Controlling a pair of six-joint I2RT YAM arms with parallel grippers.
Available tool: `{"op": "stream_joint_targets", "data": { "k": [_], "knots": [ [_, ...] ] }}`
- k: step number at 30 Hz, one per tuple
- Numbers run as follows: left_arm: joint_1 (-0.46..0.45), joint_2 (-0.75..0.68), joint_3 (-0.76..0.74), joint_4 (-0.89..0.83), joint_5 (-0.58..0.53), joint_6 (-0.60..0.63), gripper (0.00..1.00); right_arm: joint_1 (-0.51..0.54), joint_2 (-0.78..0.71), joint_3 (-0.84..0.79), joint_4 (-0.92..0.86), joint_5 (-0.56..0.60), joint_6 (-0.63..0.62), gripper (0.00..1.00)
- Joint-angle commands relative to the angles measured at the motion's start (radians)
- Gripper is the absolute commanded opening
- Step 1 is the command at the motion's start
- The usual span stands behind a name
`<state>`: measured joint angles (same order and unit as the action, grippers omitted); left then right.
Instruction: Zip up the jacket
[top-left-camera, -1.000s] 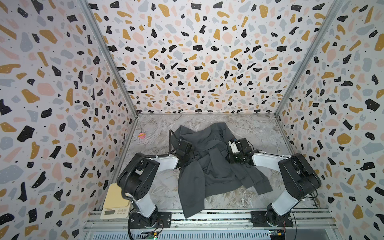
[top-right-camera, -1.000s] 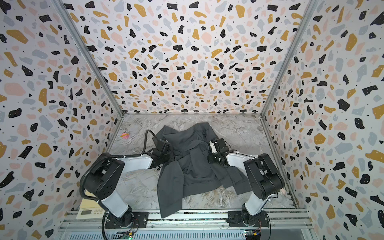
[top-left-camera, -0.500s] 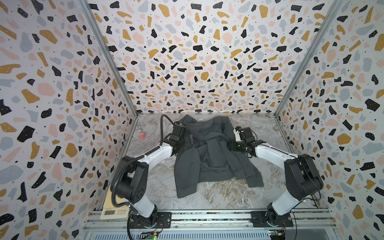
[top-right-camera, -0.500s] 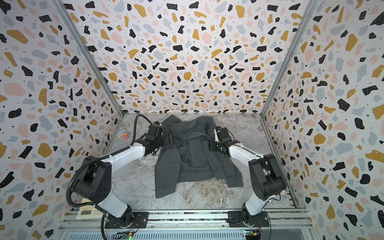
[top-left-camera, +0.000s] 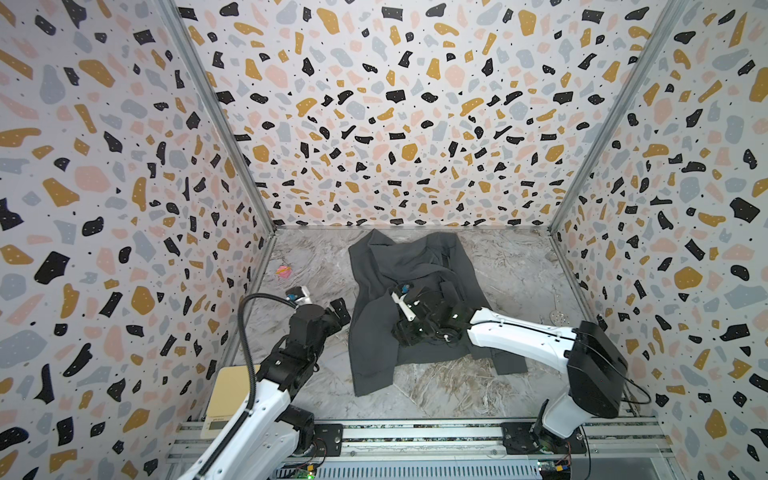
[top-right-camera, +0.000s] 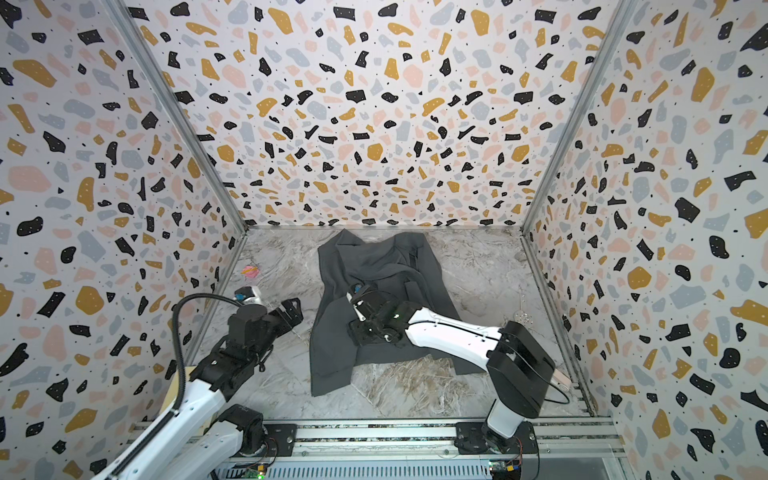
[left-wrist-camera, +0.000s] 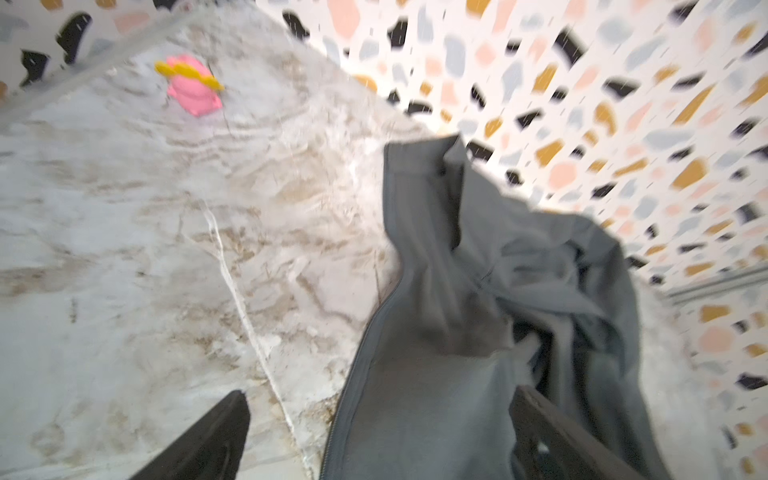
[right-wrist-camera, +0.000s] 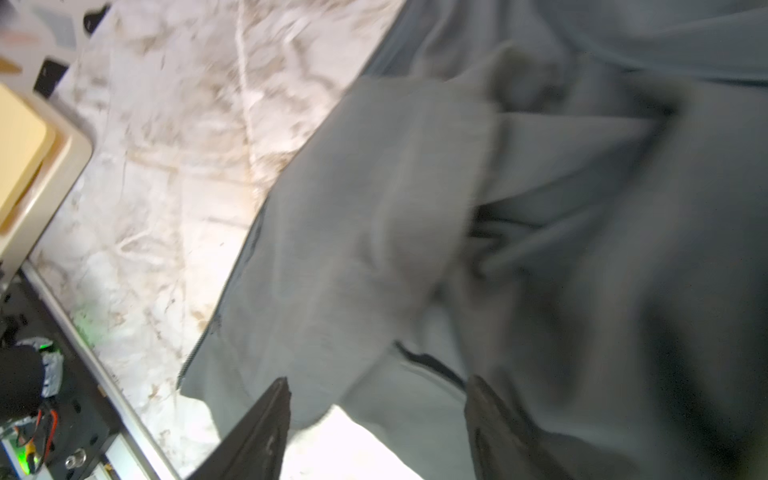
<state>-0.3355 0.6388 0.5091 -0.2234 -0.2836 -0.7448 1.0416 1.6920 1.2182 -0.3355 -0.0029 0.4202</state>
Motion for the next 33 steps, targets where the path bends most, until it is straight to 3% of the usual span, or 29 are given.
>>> {"op": "stream_joint_targets", "data": {
  "k": [1, 5, 11, 17, 24, 26, 28, 29, 31, 33],
  "knots": [
    [0.007, -0.119, 0.003, -0.067, -0.116, -0.063, 0.99, 0.092, 0.067, 0.084, -0.072, 0.056, -0.007, 0.68],
    [0.008, -0.199, 0.066, -0.134, -0.154, -0.061, 1.0, 0.224, 0.132, 0.139, -0.053, 0.086, -0.09, 0.7],
    [0.007, -0.236, 0.139, -0.202, -0.186, -0.043, 1.0, 0.339, 0.255, 0.225, -0.145, 0.155, -0.205, 0.74],
    [0.007, -0.276, 0.123, -0.233, -0.178, -0.083, 1.0, 0.376, 0.292, 0.181, -0.121, 0.158, -0.309, 0.75],
    [0.008, -0.291, 0.067, -0.204, -0.069, -0.178, 1.0, 0.364, 0.268, 0.032, 0.015, 0.209, -0.393, 0.79],
    [0.008, -0.284, 0.053, -0.2, -0.043, -0.199, 1.0, 0.358, 0.281, 0.018, 0.031, 0.215, -0.411, 0.73],
    [0.007, -0.274, 0.037, -0.2, -0.017, -0.214, 1.0, 0.345, 0.285, -0.008, 0.061, 0.215, -0.416, 0.6],
    [0.007, -0.269, 0.029, -0.204, -0.009, -0.22, 1.0, 0.336, 0.283, -0.021, 0.076, 0.197, -0.414, 0.51],
    [0.007, -0.254, 0.009, -0.203, 0.018, -0.229, 1.0, 0.318, 0.264, -0.058, 0.123, 0.186, -0.385, 0.21],
    [0.007, -0.238, -0.015, -0.197, 0.05, -0.235, 0.99, 0.301, 0.23, -0.106, 0.178, 0.175, -0.357, 0.07]
  ]
}}
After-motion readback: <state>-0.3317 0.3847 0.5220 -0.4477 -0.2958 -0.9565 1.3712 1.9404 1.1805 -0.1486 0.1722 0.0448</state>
